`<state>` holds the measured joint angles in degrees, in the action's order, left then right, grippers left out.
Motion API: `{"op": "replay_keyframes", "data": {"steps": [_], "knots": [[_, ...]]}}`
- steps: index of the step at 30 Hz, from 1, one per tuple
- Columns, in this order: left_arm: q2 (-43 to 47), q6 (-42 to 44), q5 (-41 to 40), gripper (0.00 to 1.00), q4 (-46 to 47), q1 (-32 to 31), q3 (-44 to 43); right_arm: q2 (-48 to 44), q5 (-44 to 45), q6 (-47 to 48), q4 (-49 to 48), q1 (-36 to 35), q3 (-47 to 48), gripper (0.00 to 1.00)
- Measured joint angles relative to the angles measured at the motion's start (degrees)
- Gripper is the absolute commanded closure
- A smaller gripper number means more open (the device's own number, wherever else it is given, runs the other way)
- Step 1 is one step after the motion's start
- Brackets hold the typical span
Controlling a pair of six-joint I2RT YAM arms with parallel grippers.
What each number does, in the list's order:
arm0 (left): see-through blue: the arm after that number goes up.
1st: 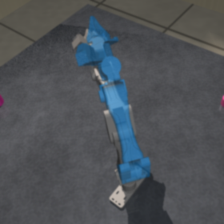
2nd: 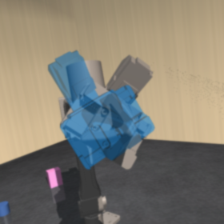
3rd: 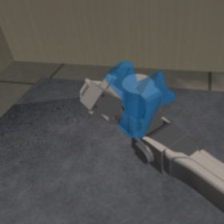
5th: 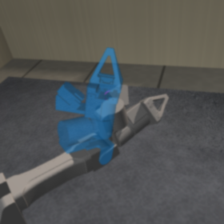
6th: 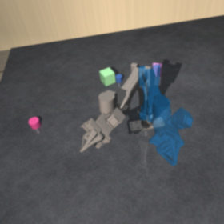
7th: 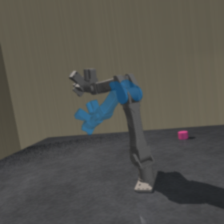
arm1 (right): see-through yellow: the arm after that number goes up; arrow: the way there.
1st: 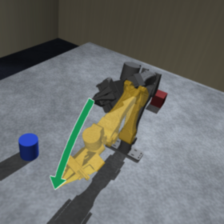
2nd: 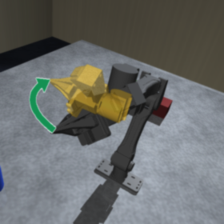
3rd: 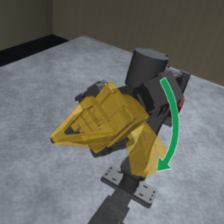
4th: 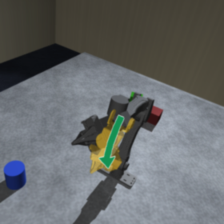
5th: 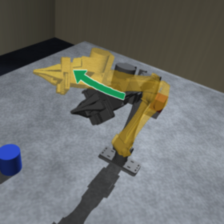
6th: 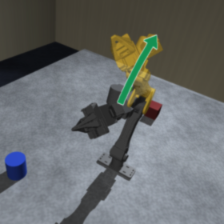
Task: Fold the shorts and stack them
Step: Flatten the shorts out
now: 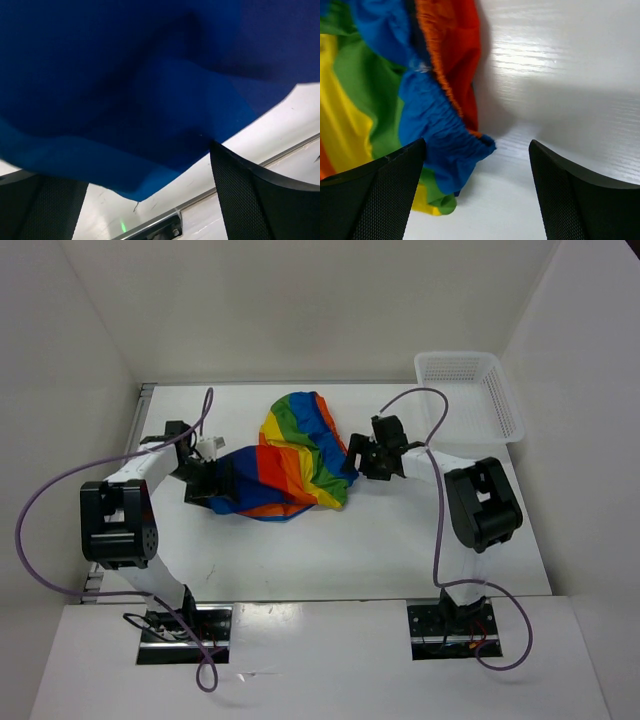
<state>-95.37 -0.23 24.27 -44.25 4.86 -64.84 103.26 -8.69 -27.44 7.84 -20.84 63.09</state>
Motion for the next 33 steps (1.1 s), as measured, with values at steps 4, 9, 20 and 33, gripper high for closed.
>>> {"op": "replay_keyframes", "data": {"steps": [4,9,20,33], "knots": [[-2.21,-0.15,0.5,0.24,1.84,0.0,0.0,3.58,-2.21,-1.62,-0.79,0.66,1.14,0.12],[-3.48,-0.15,2.38,0.51,3.45,0.0,-0.04,5.95,-5.79,-3.17,-3.17,0.76,1.97,0.44],[-6.49,-0.07,4.24,1.0,4.17,1.9,-1.2,9.27,-11.96,-4.24,-0.31,1.25,4.09,1.0],[-7.76,-0.2,-4.44,1.0,5.68,9.81,-60.52,7.02,-12.13,1.01,9.33,6.86,54.1,1.0]]}}
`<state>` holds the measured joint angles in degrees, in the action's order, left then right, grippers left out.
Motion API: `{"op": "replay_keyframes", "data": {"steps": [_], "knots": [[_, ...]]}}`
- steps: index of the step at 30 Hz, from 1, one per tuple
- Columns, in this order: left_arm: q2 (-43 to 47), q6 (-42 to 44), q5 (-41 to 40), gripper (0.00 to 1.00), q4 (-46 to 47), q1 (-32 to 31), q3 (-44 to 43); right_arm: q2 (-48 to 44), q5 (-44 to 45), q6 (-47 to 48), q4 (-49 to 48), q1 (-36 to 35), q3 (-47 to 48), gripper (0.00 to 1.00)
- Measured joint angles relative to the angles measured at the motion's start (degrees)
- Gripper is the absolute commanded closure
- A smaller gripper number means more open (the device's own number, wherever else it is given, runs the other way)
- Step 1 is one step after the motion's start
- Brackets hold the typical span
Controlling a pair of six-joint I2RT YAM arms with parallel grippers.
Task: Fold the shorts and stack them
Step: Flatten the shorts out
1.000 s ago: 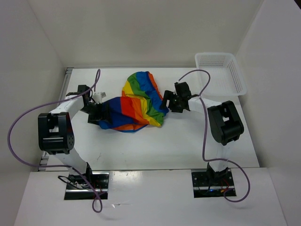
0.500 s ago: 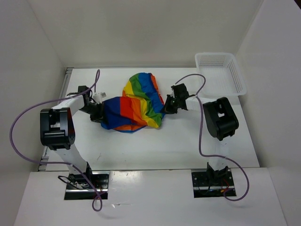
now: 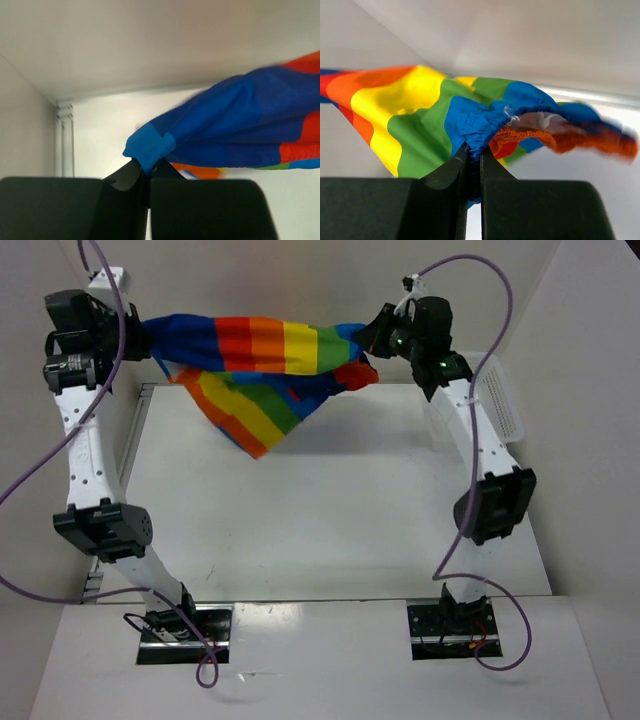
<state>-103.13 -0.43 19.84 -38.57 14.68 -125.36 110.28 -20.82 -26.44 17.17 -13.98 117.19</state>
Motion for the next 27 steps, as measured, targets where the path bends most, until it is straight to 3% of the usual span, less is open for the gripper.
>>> {"op": "replay_keyframes", "data": {"steps": [4,8,11,14,17,21,27], "knots": [[6.93,0.02,0.24,1.0,-0.9,0.0,0.61,-14.14,1.36,3.17,-2.36,-0.61,-11.34,1.0],[12.26,0.04,0.96,0.96,-4.02,-0.02,11.63,-24.04,2.45,6.62,-3.76,-1.57,-27.1,1.0],[13.6,0.22,-0.68,0.85,-6.86,-0.46,25.18,-24.0,3.48,8.76,-2.95,-2.99,-36.61,0.98],[11.32,0.2,-2.97,0.84,-10.01,-1.4,38.16,-19.76,3.19,9.66,-0.76,-3.91,-46.05,0.93],[7.65,0.2,-3.06,0.84,-12.7,-3.02,43.85,-14.03,1.79,9.57,1.79,-4.17,-51.34,0.93],[3.74,0.24,-2.36,0.84,-13.53,-5.7,41.86,-8.59,-0.15,9.55,3.19,-4.17,-51.6,0.93],[-5.22,0.26,-0.46,0.77,-11.67,-8.52,25.4,-6.6,-2.16,9.64,3.02,-4.15,-47.41,0.91]]}}
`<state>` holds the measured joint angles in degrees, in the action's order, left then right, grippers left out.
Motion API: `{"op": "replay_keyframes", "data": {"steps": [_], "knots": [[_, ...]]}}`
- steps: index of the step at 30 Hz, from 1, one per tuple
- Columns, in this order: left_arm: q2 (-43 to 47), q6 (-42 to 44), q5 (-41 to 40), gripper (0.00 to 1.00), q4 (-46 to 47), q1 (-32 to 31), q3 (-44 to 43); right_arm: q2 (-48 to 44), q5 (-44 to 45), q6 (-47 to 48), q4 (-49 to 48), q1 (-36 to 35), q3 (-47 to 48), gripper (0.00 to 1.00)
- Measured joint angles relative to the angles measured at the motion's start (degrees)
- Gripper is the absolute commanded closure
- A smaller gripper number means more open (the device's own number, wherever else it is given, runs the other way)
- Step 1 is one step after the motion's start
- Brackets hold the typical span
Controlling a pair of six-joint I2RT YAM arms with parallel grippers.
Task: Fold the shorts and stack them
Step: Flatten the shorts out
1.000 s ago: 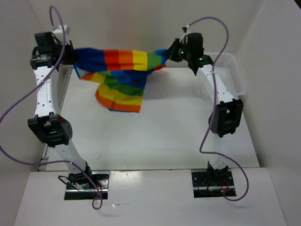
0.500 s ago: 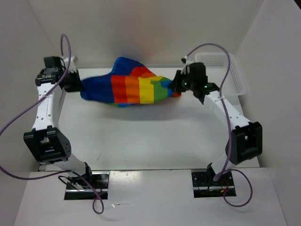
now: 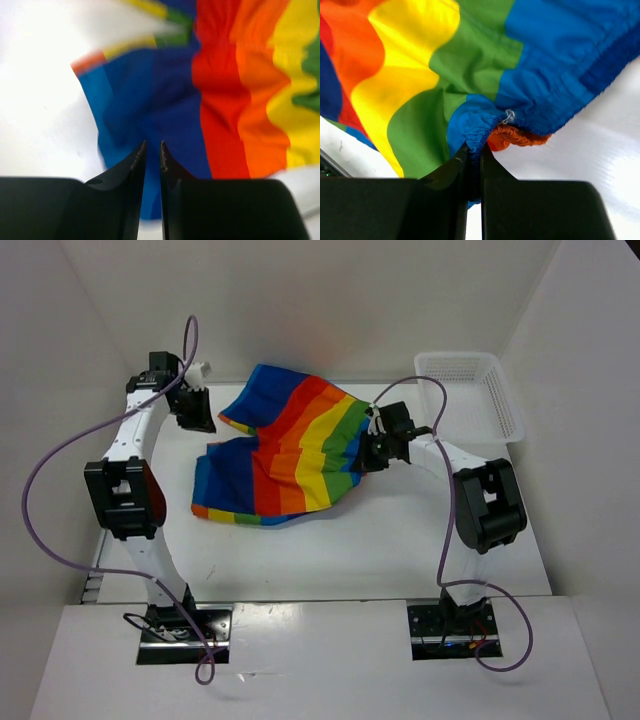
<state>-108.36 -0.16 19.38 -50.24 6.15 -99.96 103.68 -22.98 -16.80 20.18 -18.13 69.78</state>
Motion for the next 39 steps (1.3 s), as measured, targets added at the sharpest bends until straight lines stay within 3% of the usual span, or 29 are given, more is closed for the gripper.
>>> {"op": "replay_keyframes", "data": {"steps": [3,7,8,11,12,15,19,25,29,32,33,34,36,39], "knots": [[-5.07,-0.04,-1.86,0.77,2.08,-0.61,-6.69,0.59,0.17,-0.24,0.02,0.44,1.73,0.78],[-5.81,-0.04,-4.0,0.75,2.67,0.09,1.33,1.92,0.48,-0.04,0.87,0.98,2.27,0.69],[-5.18,-0.07,-4.79,0.72,1.99,0.7,5.05,1.86,0.57,0.0,1.03,1.16,1.29,0.54],[-0.39,-0.11,-8.04,0.57,0.24,2.54,17.44,0.39,0.94,-0.11,1.51,1.46,-3.74,0.44],[2.14,-0.07,-8.94,0.45,-1.29,3.15,20.63,-0.28,0.96,-0.13,2.32,1.53,-5.73,0.39],[12.98,-0.13,-10.67,0.34,-4.57,3.13,26.23,-2.19,1.01,-0.2,6.32,1.79,-9.97,0.34],[19.32,0.0,-12.41,0.31,-2.38,1.7,28.2,-7.61,1.14,-0.96,7.72,2.03,-12.66,0.28],[8.76,-0.04,-15.41,0.29,0.74,1.6,34.88,-10.88,-0.28,-2.95,6.21,2.03,-14.36,0.27],[6.84,-0.04,-17.29,0.29,1.31,1.6,36.89,-9.9,-0.26,-3.41,6.05,1.99,-17.16,0.27],[6.29,-0.26,-18.14,0.53,3.15,1.6,36.89,-7.37,-0.83,-4.15,5.33,1.55,-17.2,0.49],[5.73,-0.11,-18.18,0.67,3.69,1.6,36.92,-6.47,-1.38,-4.46,4.72,1.2,-16.9,0.62],[5.22,0.15,-18.45,0.88,3.52,1.6,36.81,-5.38,-2.43,-4.57,4.0,0.85,-16.61,0.85],[5.05,-0.07,-17.84,0.98,2.84,1.6,36.72,-2.32,-5.01,-4.76,3.13,0.22,-15.93,0.99],[5.05,0.0,-17.0,1.0,2.47,1.7,36.74,-0.35,-7.87,-3.96,4.55,0.07,-14.47,1.0]]}}
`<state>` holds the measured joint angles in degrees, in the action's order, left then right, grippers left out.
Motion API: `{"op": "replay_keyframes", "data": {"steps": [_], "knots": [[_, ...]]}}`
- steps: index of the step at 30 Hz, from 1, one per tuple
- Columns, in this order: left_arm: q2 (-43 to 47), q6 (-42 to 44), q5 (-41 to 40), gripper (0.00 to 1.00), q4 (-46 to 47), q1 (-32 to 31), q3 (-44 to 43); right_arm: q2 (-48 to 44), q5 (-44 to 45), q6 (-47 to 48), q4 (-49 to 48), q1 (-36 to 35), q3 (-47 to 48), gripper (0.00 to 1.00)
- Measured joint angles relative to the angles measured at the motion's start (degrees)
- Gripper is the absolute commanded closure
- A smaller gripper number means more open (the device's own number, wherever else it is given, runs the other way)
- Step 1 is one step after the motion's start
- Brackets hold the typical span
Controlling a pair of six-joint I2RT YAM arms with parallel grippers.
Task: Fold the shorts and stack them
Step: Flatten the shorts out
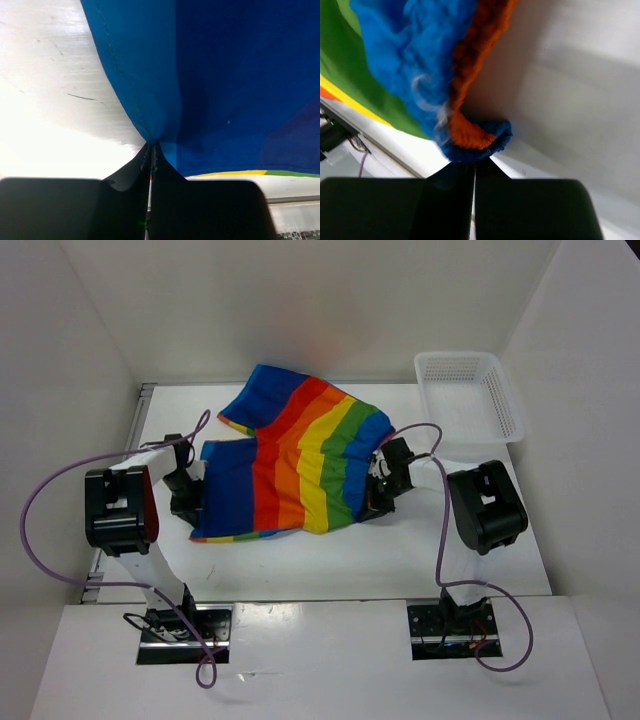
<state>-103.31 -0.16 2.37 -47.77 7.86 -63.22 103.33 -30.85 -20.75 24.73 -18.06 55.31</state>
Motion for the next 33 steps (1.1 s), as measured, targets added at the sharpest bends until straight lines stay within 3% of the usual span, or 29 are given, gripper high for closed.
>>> {"op": "replay_keyframes", "data": {"steps": [8,10,11,12,13,15,19,21,23,28,30,31,33], "knots": [[6.23,-0.02,1.14,1.0,-7.23,-0.02,1.36,-5.55,1.77,5.7,18.21,0.0,4.42,1.0],[8.83,-0.02,1.03,0.92,-10.25,-0.17,1.36,-8.33,1.44,6.32,22.49,0.0,5.57,0.99],[9.51,-0.07,0.85,0.7,-11.67,-0.2,1.36,-9.22,1.14,6.56,24.76,0.02,6.4,0.85],[9.77,0.26,0.59,0.63,-12.98,-0.24,1.36,-9.66,1.01,6.71,26.73,0.33,7.32,0.51],[9.77,0.2,0.13,0.55,-14.14,-0.31,1.36,-9.7,0.98,6.58,28.17,0.59,8.11,0.39],[9.7,0.0,-1.4,0.48,-15.17,-0.35,1.33,-9.68,1.4,6.82,29.9,1.53,8.55,0.31],[10.1,-0.07,-6.23,0.48,-13.57,-0.31,0.28,-10.32,6.36,6.34,32.74,3.56,10.05,0.16],[11.39,-0.04,-8.74,0.48,-11.5,-0.11,-1.64,-13.66,12.04,6.16,31.93,2.45,11.69,0.0],[15.43,-0.07,-9.49,0.45,-7.56,-0.48,-2.14,-19.65,18.56,6.58,29.22,-2.4,12.41,0.0],[39.28,-0.04,-11.02,0.41,2.03,-9.75,10.45,-31.98,32.3,13.68,19.52,-28.57,11.32,0.0],[46.23,0.11,-11.39,0.34,1.51,-14.01,16.63,-31.52,34.86,16.52,18.34,-31.65,9.68,0.0],[48.24,0.15,-11.58,0.24,1.4,-15.58,19.23,-30.84,36.28,17.73,18.18,-31.82,8.92,0.0],[52.33,0.15,-11.5,0.15,0.94,-18.78,24.92,-27.28,39.26,20.06,16.92,-32.28,6.56,0.0]]}}
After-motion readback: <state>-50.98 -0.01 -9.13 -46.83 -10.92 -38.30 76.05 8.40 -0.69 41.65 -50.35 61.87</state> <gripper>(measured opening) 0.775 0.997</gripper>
